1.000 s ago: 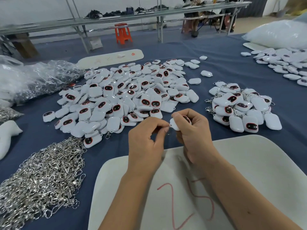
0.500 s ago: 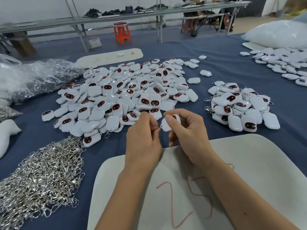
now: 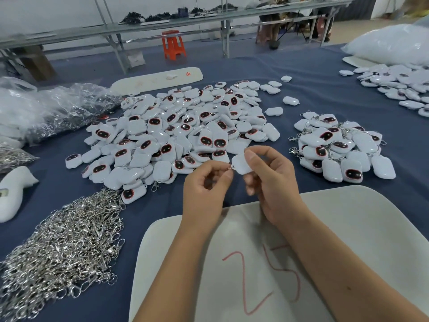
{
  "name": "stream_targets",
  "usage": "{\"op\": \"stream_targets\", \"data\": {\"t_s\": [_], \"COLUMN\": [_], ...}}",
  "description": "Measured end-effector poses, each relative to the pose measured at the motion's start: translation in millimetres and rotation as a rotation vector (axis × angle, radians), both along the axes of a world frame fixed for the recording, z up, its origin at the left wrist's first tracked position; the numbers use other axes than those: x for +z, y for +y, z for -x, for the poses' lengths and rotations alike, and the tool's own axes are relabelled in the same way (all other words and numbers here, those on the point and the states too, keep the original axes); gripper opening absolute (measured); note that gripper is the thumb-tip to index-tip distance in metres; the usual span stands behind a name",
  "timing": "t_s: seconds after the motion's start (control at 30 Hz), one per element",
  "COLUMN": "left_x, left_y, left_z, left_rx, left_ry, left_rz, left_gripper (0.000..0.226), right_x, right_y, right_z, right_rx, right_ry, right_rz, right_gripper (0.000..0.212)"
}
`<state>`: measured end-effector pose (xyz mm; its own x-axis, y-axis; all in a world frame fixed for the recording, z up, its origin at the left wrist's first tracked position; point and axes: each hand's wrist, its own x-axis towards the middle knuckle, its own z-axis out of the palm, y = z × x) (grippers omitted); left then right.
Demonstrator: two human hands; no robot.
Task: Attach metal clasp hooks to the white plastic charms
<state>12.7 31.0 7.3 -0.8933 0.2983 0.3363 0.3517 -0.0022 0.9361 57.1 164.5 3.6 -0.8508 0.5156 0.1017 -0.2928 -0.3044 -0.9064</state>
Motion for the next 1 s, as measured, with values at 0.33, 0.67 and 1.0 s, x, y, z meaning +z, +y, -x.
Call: {"op": "stream_targets", "data": {"t_s": [0.33, 0.67, 1.0], "left_x": [-2.0, 2.3, -2.5], "left_y": [-3.3, -9.2, -4.9], "left_z": [-0.1, 1.3, 0.2], "left_rx": [0.120, 0.175, 0.259], "left_ry": [0.323, 0.494, 0.315], "left_rz": [0.214, 0.535, 0.435], "left_gripper": [0.011, 0.014, 0.014], "right_x": [-3.6, -4.0, -8.7], "right_y": [1.9, -5.4, -13.4], "right_z": [-0.1, -5.8, -2.1], "right_rx": [-0.110, -0.165, -0.266], "right_ry": [-0.108, -0.026, -0.030], "right_rz": [-0.236, -0.527, -0.729], "right_gripper": [0.018, 0.029, 0.027]}}
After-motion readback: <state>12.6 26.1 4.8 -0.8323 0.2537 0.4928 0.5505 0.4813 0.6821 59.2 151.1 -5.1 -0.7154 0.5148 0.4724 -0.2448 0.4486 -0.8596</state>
